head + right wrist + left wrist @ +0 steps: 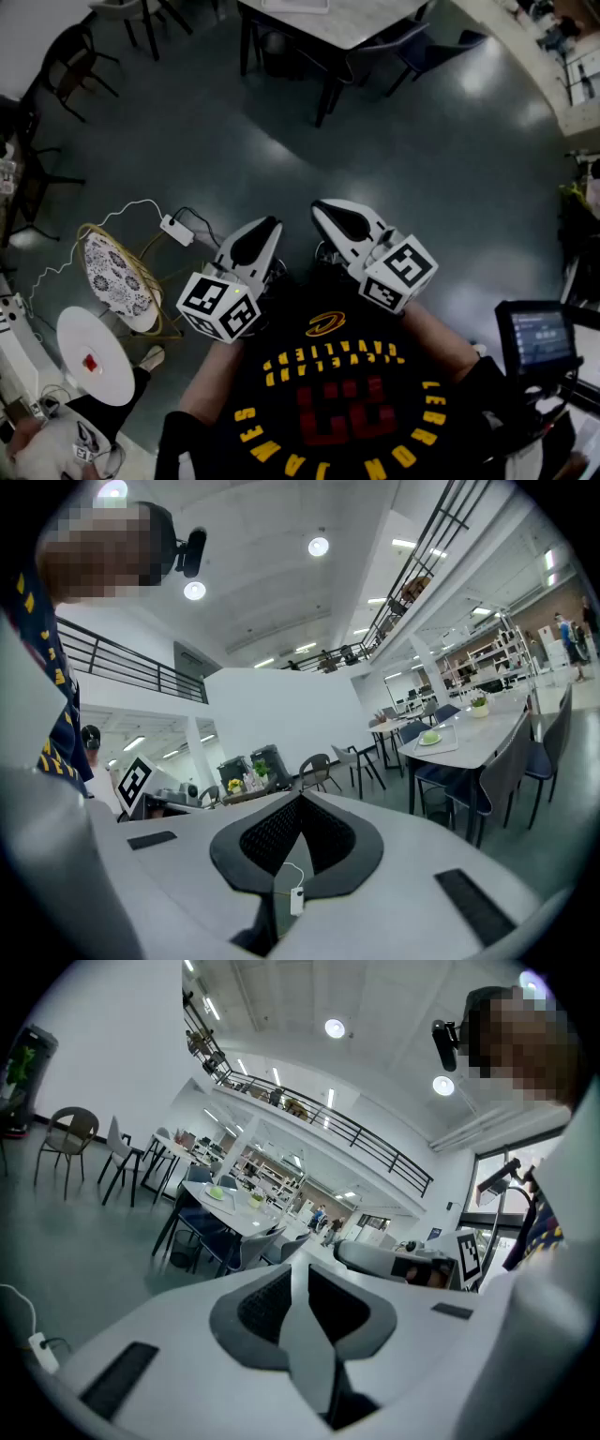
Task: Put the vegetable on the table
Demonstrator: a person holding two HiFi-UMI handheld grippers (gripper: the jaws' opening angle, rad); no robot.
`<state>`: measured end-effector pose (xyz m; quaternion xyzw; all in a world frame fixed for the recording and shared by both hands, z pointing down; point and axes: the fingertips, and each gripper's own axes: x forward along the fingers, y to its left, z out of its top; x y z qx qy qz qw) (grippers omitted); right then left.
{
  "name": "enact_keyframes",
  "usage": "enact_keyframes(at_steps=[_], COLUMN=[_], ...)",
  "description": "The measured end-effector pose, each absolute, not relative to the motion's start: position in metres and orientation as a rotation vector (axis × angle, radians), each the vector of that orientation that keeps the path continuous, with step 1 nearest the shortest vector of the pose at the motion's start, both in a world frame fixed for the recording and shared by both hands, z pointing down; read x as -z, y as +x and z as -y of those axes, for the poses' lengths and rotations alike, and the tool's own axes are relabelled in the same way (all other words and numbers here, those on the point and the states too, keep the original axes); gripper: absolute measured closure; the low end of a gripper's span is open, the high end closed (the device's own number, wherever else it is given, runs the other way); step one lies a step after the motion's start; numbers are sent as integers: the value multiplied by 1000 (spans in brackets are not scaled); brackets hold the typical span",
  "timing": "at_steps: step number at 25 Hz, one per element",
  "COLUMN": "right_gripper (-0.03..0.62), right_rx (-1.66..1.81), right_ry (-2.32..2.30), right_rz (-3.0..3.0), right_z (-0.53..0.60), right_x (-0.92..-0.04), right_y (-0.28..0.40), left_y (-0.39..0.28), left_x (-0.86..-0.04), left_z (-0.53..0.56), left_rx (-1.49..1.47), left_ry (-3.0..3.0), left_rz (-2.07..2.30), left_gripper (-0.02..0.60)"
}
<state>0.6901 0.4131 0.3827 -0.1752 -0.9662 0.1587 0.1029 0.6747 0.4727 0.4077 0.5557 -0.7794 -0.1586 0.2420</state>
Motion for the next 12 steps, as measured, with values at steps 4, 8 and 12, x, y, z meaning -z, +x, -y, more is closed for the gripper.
enact_keyframes(at_steps=[4,8,12], right_gripper=[589,589,588], right_rx=[-484,-490,-500], right_ry=[-516,-526,-527], right_rz=[2891,2937,2932], right_z=[-392,-369,-344], right_x=[-362,-354,-357], right_y=[697,695,702], left_y=[682,677,675], left_x=[-385,-373,-352], left_z=[-458,-440,-407], left_rx=[409,362,326], left_ry=[1519,1527,1563], left_rz=[2165,2241,2282], left_gripper=[523,523,523])
